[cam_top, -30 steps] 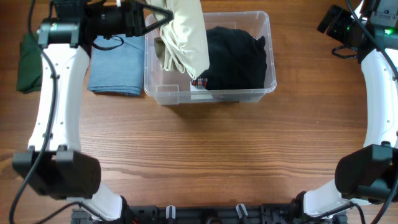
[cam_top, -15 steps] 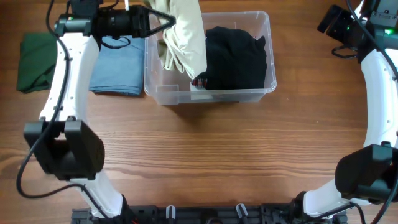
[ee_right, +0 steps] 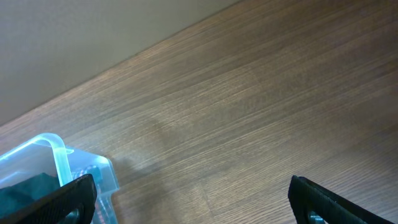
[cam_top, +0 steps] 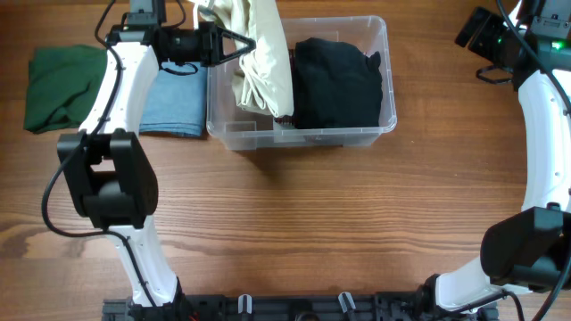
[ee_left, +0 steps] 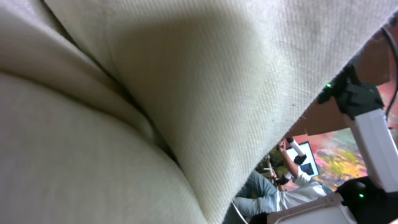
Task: Pack container
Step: 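Lower the cream garment into the bin's left side beside the black garment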
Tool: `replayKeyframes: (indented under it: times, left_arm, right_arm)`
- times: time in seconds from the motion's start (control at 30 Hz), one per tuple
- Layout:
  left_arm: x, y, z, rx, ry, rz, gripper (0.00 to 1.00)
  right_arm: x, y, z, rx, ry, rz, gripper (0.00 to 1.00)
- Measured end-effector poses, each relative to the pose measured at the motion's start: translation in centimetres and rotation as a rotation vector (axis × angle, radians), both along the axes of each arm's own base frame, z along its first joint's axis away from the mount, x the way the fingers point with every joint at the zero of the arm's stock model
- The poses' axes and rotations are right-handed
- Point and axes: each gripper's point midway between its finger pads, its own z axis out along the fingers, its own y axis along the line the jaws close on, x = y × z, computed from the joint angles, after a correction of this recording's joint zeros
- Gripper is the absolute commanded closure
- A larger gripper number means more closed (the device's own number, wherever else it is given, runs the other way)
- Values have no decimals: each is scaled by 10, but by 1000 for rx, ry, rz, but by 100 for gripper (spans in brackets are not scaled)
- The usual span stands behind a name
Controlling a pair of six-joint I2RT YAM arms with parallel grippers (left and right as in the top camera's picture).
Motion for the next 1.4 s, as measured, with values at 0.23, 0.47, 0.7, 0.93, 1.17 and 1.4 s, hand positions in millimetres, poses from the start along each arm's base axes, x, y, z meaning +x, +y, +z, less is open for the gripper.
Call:
replayKeyframes:
  times: [0.23,0.47,0.7,0.93,1.17,1.4]
  left_arm:
    - [7,2,-39,38,85,19,96]
    - [9,6,-56,113,125,55,94]
    - [13,16,-76,243,152,113,75]
    - [18,25,-89,332,159,156,76]
    - [20,28,-93,363,155,171,82]
    - [25,32,-88,393,135,191,78]
  right_arm:
    - [0,0,0,0,0,0,0]
    - [0,0,0,0,0,0,0]
    - [0,0,0,0,0,0,0]
    - [0,0,0,0,0,0,0]
    - [0,0,0,0,0,0,0]
    - [0,0,0,0,0,0,0]
